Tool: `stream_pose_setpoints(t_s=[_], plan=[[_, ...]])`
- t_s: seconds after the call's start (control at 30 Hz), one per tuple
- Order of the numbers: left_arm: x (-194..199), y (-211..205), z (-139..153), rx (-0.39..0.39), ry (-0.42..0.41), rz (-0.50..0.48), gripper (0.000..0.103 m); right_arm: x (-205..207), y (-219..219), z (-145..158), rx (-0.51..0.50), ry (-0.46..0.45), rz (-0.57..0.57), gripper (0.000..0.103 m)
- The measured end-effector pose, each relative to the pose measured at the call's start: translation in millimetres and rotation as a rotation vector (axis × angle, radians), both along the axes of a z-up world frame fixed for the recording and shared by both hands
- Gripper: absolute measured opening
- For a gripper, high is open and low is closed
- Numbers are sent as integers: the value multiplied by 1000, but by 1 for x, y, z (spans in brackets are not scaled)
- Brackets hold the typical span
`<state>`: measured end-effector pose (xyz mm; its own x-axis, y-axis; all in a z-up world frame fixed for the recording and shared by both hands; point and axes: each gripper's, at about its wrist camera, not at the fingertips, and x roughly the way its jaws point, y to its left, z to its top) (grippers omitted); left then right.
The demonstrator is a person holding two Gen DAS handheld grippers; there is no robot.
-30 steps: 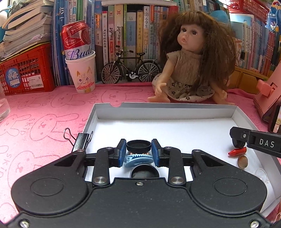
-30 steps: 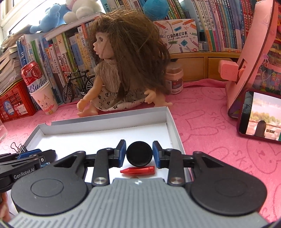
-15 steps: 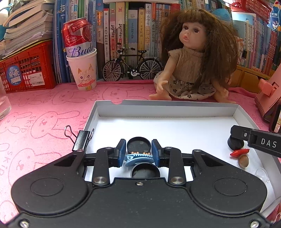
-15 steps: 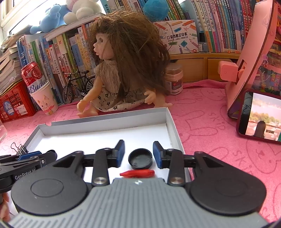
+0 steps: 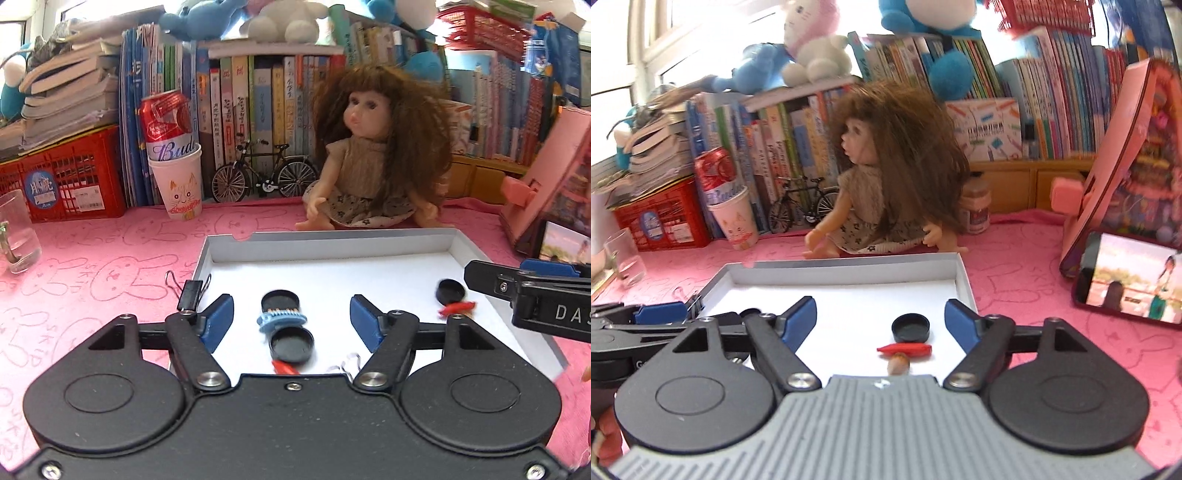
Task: Organize rigid objects
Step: 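Lower and open the left gripper releasing its lid while the right gripper releases its lid, then move both open grippers back to the light blue clip and nut on the cloth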
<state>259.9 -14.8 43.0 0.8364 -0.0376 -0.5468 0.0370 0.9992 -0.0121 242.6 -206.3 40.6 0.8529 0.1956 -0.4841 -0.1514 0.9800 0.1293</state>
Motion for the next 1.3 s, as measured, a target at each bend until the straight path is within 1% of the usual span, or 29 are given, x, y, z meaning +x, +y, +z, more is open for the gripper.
stream_pose_setpoints(t_s=[0.23, 0.43, 0.73, 0.87, 0.97, 1.2, 1.3], plan=[[-54, -1, 9, -17, -29, -43, 73, -42, -6, 8, 12, -12, -2, 87], [-94, 0, 9, -45, -26, -67, 74, -78, -13, 6, 2, -19, 22, 87], [-145, -2, 2, -22, -45, -116, 74, -120, -16, -6, -42, -23, 75, 87], [-167, -3, -6, -28, -27, -140, 74, -133, -16, -16, -76, -18, 117, 87], [-183, -4, -12, -24, -18, -162, 74, -141, -19, -24, -70, -12, 156, 88], [-217, -11, -23, -12, -17, -214, 74, -148, -25, -38, -41, 21, 140, 88], [-228, -18, -27, 2, -14, -257, 70, -148, -27, -41, -30, 31, 135, 88]])
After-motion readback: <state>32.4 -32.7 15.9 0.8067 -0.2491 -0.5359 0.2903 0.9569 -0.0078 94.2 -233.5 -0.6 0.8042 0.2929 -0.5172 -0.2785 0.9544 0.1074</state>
